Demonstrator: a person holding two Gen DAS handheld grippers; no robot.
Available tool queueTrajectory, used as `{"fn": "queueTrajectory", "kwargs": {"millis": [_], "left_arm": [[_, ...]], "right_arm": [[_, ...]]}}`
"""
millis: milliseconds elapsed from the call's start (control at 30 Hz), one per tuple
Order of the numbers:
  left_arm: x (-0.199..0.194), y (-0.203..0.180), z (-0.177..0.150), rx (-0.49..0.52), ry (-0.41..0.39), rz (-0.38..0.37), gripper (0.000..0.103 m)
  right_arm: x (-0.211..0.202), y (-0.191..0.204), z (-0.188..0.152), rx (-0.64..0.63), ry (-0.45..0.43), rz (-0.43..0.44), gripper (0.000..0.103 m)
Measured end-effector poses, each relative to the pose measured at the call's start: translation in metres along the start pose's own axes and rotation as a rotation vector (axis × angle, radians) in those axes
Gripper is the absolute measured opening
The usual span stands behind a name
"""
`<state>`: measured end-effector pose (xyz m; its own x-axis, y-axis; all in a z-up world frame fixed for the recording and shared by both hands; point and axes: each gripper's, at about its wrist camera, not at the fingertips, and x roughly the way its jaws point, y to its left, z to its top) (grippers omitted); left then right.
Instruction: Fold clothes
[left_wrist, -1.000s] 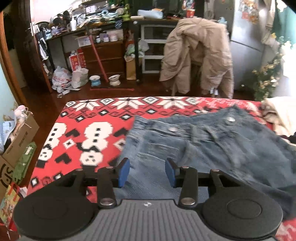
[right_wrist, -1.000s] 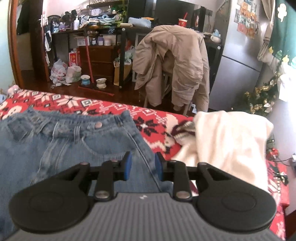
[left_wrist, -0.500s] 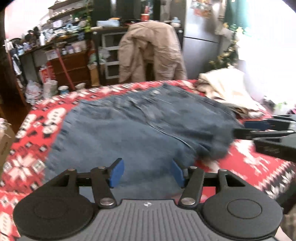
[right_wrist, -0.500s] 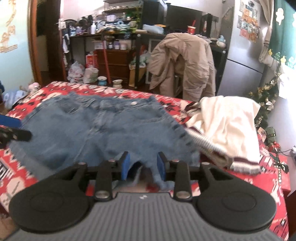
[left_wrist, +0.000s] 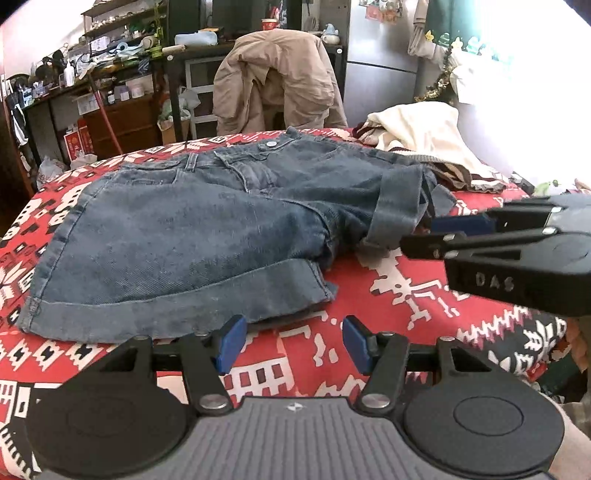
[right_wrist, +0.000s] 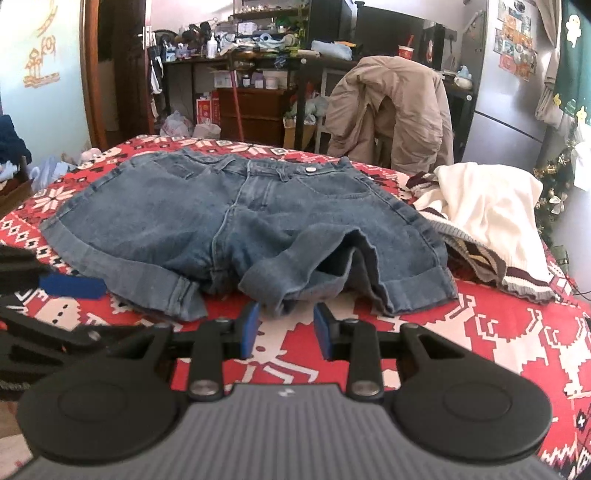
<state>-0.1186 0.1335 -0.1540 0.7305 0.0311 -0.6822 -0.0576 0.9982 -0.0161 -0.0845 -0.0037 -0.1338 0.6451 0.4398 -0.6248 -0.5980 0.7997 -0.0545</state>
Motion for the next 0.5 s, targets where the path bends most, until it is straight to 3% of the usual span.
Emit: {"fn": "queueTrajectory", "kwargs": {"millis": [167, 400, 500], "left_arm": [[0.010, 0.006, -0.005, -0.043, 0.033, -0.030, 0.052], [0.013, 0.010, 0.001, -0.086, -0.010, -0.051, 0.048], [0.016, 0.010, 0.004, -0.098, -0.011, -0.055, 0.048]], "right_arm": [[0.011, -0.002, 0.006, -0.024, 0.014, 0.021, 0.032], [0.002, 0.009, 0.015, -0.103, -0.075, 0.058, 0.030], [0.007, 0.009, 0.020, -0.118, -0.070, 0.067, 0.030]]}}
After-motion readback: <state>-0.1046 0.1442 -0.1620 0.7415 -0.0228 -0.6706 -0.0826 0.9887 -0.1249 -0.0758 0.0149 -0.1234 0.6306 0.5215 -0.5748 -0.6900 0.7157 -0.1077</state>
